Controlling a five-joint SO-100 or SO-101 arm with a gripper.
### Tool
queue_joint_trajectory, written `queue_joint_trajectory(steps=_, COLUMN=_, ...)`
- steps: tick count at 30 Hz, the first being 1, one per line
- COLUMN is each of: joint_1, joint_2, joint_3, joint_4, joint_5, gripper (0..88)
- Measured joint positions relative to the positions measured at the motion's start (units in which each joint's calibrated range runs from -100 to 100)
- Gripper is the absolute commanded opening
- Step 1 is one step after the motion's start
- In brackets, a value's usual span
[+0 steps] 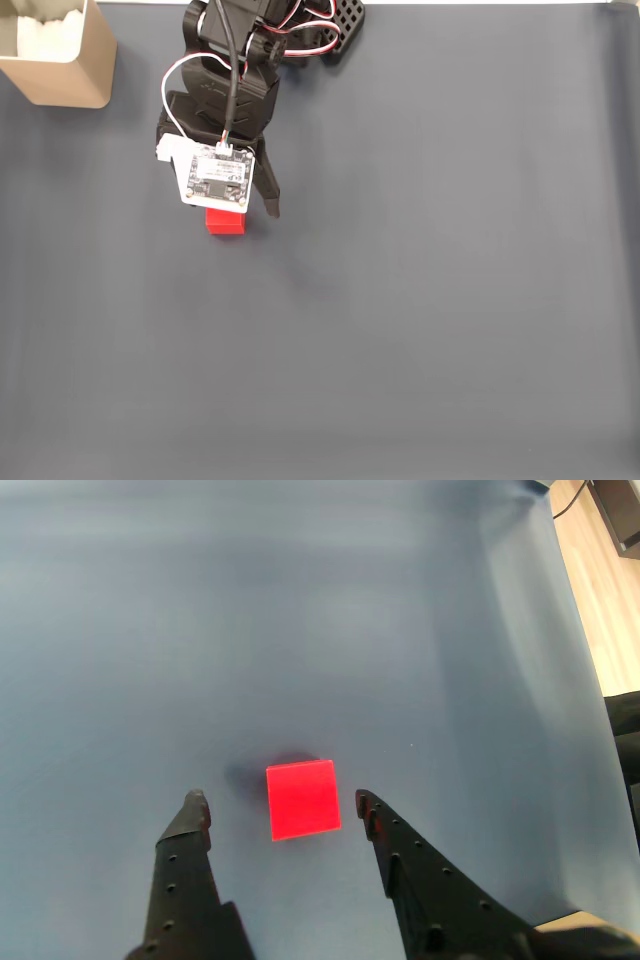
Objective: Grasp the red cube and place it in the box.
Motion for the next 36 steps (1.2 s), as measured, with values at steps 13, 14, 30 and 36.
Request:
queue_joint_trajectory(steps=13, joint_1=0.00, joint_2=2.78, joint_3=0.00, joint_4=-1.27, joint_5=-0.49, gripper=34.4)
queue_joint_trajectory(steps=14, joint_1=0.00, joint_2=2.95, joint_3=0.00, joint_4=-1.27, joint_5=-0.54, gripper=34.4)
queue_joint_trajectory(steps=30, joint_1=0.00, joint_2=5.21, joint_3=0.00, joint_4=-3.02, joint_5=-1.12, gripper=34.4)
queue_joint_trajectory(steps=36, joint_1=0.00, joint_2=6.69, joint_3=0.00, joint_4=-4.14, joint_5=-1.22, gripper=34.4)
